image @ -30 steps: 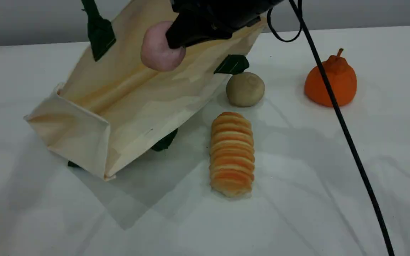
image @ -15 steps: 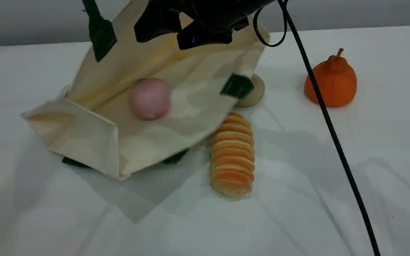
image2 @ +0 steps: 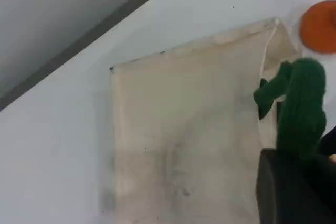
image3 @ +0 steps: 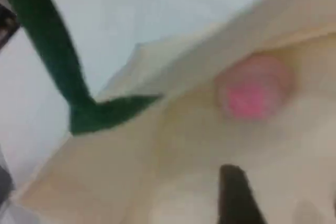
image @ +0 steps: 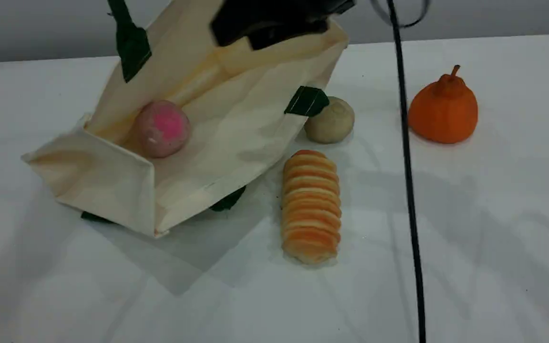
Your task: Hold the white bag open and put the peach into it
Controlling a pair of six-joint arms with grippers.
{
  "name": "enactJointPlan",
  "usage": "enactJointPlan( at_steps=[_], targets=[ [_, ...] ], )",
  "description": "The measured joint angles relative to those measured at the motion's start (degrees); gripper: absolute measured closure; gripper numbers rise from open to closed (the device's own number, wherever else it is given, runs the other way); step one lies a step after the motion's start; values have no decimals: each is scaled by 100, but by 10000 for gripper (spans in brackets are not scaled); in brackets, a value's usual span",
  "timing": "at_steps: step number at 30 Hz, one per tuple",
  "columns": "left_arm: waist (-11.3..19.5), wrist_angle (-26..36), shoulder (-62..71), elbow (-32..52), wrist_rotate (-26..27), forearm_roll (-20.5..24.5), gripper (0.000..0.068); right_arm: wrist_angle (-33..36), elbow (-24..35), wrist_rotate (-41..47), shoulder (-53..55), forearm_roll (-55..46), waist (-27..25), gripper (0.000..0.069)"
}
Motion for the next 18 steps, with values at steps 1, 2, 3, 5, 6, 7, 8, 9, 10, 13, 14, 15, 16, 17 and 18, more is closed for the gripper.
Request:
enactJointPlan(
  at_steps=[1, 2, 3, 5, 6, 7, 8, 9, 10, 13, 14, 15, 16, 17, 18],
  targets=[
    [0, 0, 0, 0, 0, 0, 587, 50, 0, 219, -65, -292, -71, 372],
    [0, 0, 0, 0, 0, 0, 587, 90, 0, 459, -118, -563, -158, 404],
    [0, 0, 0, 0, 0, 0, 587, 130, 0, 708, -190, -804, -247, 432],
    [0, 0, 0, 0, 0, 0, 587, 166, 0, 1189, -337, -1408, -415, 503],
    [0, 0, 0, 0, 0, 0, 587, 172, 0, 1457, -404, -1655, -505, 533],
    [0, 0, 0, 0, 0, 0, 587, 172, 0, 1724, -493, -1948, -592, 569],
    [0, 0, 0, 0, 0, 0, 587, 172, 5, 1944, -589, -2239, -663, 604],
    [0, 0, 0, 0, 0, 0, 587, 172, 5, 2189, -673, -2528, -743, 638],
    [0, 0, 0, 0, 0, -5, 587, 172, 5, 2428, -778, -2759, -822, 659],
    [0, 0, 0, 0, 0, -5, 587, 183, 5, 3070, -1091, -3587, -1031, 681],
    [0, 0, 0, 0, 0, -5, 587, 192, 5, 3301, -1210, -3815, -1107, 682],
    [0, 0, 0, 0, 0, -5, 587, 234, 5, 3510, -1334, -4078, -1183, 682],
    [0, 0, 0, 0, 0, -5, 587, 300, 5, 3772, -1437, -4351, -1241, 682],
    [0, 0, 0, 0, 0, -5, 587, 373, 5, 4036, -1563, -4591, -1308, 682],
    [0, 0, 0, 0, 0, -5, 587, 444, 5, 4261, -1691, -4873, -1368, 682]
  ],
)
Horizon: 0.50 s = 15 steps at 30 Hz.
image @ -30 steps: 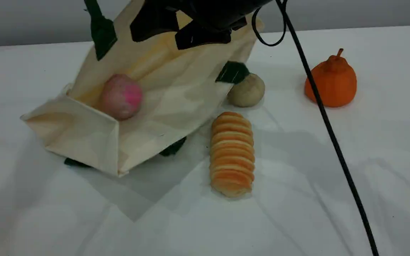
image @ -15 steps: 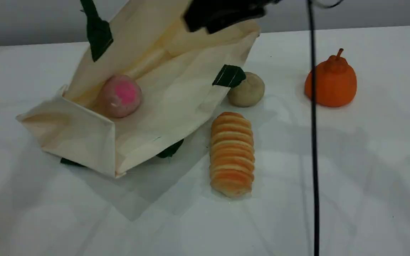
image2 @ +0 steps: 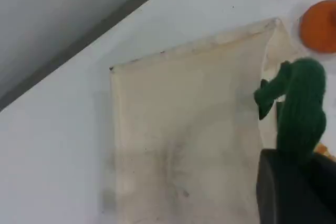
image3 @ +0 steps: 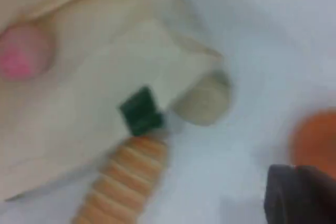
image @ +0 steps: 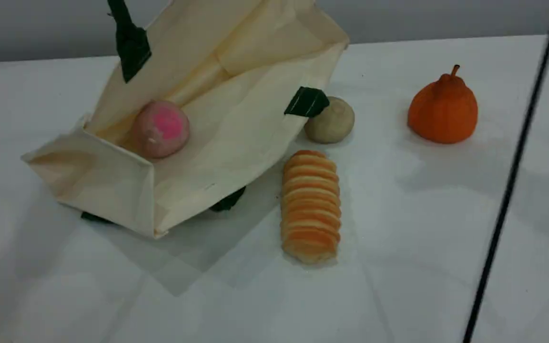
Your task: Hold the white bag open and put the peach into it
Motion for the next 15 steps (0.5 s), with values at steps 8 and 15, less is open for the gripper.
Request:
enactJointPlan(
  at_steps=[8, 15],
  targets=[
    [0, 0, 0, 0, 0, -27, 587, 812, 1, 2101, -1111, -2285, -98, 682],
    [0, 6, 0, 0, 0, -239, 587, 927, 1, 2460, -1742, -3029, -98, 681]
  ],
)
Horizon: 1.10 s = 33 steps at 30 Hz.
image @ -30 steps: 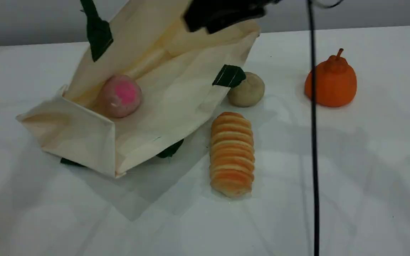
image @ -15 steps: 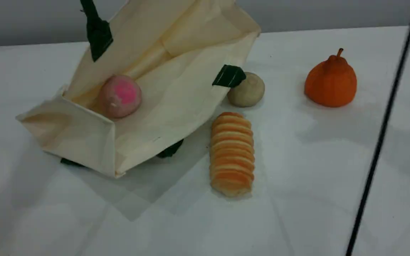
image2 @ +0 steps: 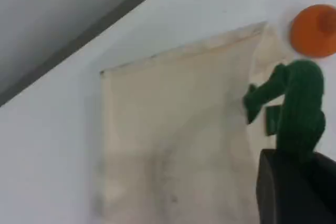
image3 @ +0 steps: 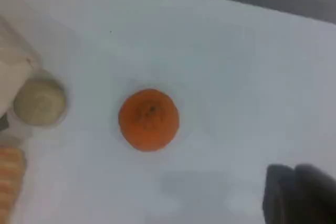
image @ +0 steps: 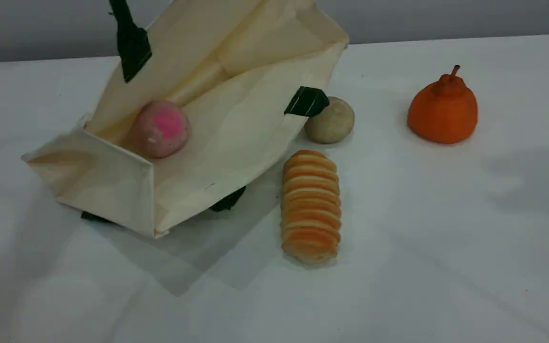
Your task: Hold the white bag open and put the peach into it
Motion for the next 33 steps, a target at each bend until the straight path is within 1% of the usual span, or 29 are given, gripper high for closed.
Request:
enactJointPlan(
  at_steps=[3, 5, 7, 12, 17, 21, 25, 29, 33],
  targets=[
    [0, 0, 0, 0, 5, -269, 587, 177, 5, -11, -15, -16, 0, 682],
    [0, 0, 0, 0, 5, -474, 587, 177, 5, -17, -6, -23, 0, 682],
    [0, 0, 0, 0, 5, -576, 587, 138, 5, -49, -6, -23, 0, 682],
    [0, 0, 0, 0, 5, -605, 587, 83, 5, -62, -3, -23, 0, 682],
    [0, 0, 0, 0, 5, -999, 587, 76, 5, -62, -3, -23, 0, 680],
    [0, 0, 0, 0, -15, -1040, 587, 64, 5, -62, -3, -6, 0, 678],
    [0, 0, 0, 0, -201, -1127, 587, 51, 5, -62, -3, 25, 0, 675],
    [0, 0, 0, 0, -201, -1288, 588, 51, 5, -62, -3, 25, 0, 675],
    [0, 0, 0, 0, -206, -1302, 588, 47, 5, -62, -3, 25, 0, 675]
  ],
)
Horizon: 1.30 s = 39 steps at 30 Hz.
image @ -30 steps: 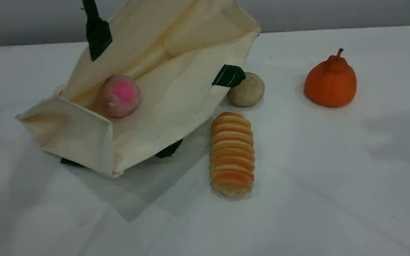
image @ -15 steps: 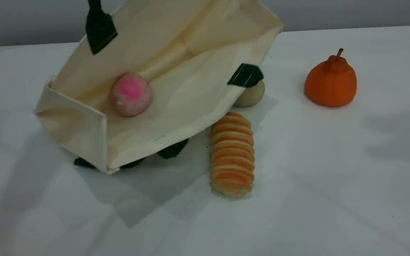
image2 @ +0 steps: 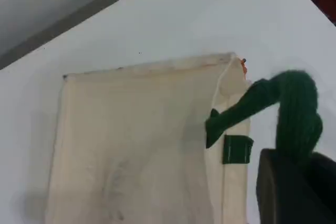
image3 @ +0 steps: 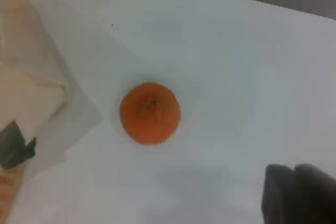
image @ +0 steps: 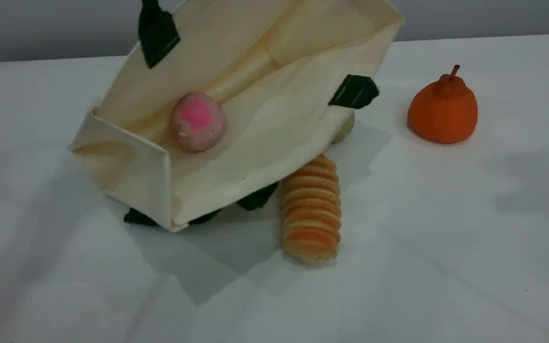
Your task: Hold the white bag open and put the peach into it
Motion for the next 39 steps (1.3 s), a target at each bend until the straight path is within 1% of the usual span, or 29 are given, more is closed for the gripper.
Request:
enactJointPlan(
  at_steps=[4, 6, 9, 11, 13, 15, 17, 20, 22, 24, 26, 31, 32, 34, 39],
  targets=[
    [0, 0, 0, 0, 0, -6, 568, 0, 0, 0, 0, 0, 0, 675],
    [0, -10, 0, 0, 0, -32, 531, -7, 0, 5, 0, 0, 5, 675],
    [0, -34, -5, 0, 0, -52, 437, -33, 0, 5, 0, 0, 5, 675],
    [0, -34, -5, 0, 0, -40, 358, -39, 0, 5, 0, 0, 5, 673],
    [0, -34, -5, 0, -6, -29, 297, -39, 0, 5, 0, 0, 5, 673],
    [0, -13, -5, 0, -64, -18, 250, -39, 0, 5, 0, 0, 5, 673],
    [0, -6, -5, 0, -117, -1, 230, -39, 0, 5, 0, 0, 5, 673],
    [0, -6, -5, 0, -129, 17, 229, -39, 0, 5, 0, 0, 5, 671],
    [0, -6, -12, 0, -231, 77, 249, -44, 0, 5, 0, 0, 5, 671],
    [0, -6, -87, 0, -410, 195, 294, -38, 0, 5, 0, 0, 5, 671],
    [0, -1, -236, 0, -605, 465, 365, -3, 0, 5, 0, 0, 5, 668],
    [0, 5, -785, 0, -965, 1251, 619, 46, 0, -1, -159, 6, 5, 668],
    [0, 5, -930, 0, -1040, 1377, 647, 32, 0, -1, -242, 13, 5, 668],
    [0, 23, -1235, 0, -1221, 1537, 671, 27, 0, -22, -429, 19, 5, 668],
    [0, 23, -1967, 34, -1476, 1867, 673, 102, 0, -22, -1153, 105, 5, 668]
  ],
)
